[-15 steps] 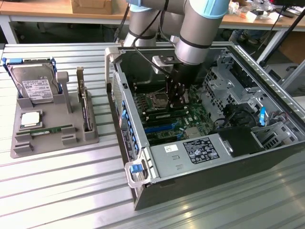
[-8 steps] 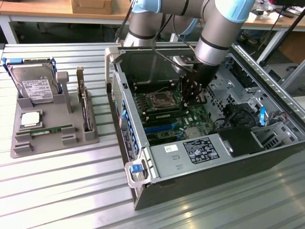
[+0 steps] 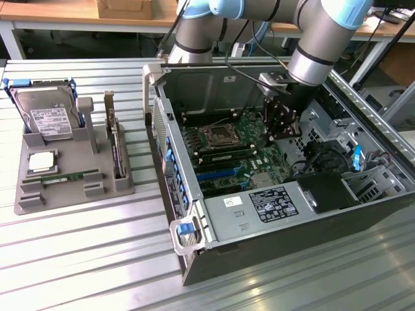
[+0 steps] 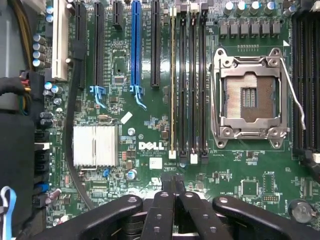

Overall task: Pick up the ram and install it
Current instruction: 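Press down the ram until it locks into place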

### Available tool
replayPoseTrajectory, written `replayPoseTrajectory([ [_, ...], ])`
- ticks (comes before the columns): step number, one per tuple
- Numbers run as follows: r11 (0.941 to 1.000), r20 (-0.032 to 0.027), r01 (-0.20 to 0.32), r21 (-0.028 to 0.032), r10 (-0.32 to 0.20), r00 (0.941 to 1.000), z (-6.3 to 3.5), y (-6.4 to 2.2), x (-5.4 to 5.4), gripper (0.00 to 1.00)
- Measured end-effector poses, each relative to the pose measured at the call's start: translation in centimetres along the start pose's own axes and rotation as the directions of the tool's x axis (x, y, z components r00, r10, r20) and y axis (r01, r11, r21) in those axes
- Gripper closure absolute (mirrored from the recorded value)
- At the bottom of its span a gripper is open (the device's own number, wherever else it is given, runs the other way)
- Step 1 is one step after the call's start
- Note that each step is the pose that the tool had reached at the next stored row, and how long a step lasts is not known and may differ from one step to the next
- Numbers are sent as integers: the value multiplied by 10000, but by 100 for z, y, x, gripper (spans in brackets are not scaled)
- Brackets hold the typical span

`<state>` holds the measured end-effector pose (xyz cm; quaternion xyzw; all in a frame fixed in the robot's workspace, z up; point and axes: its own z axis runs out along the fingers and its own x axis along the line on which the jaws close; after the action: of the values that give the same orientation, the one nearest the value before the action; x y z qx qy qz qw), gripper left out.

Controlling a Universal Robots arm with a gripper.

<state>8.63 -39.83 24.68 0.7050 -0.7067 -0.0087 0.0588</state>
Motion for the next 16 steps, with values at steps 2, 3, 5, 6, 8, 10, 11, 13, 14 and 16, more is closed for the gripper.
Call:
replayPoseTrajectory([
  [2, 10000, 0, 0, 0, 0, 10000, -107, 8, 8, 90],
  [3, 10000, -2, -1, 0, 1, 10000, -141, 11, 10, 90],
  [5, 10000, 0, 0, 0, 0, 10000, -156, 12, 11, 90],
  [6, 10000, 0, 0, 0, 0, 10000, -156, 12, 11, 90],
  [8, 10000, -2, -1, 0, 1, 10000, -157, 12, 11, 90],
  [10, 10000, -1, 0, 0, 0, 10000, -156, 12, 11, 90],
  [11, 10000, -1, 0, 0, 0, 10000, -156, 12, 11, 90],
  [13, 10000, -1, 0, 0, 0, 10000, -156, 12, 11, 90],
  [14, 10000, 2, -22, -2, 22, 10000, -156, 12, 11, 90],
  [16, 9994, 29, -333, -25, 333, 9994, -157, 12, 11, 90],
])
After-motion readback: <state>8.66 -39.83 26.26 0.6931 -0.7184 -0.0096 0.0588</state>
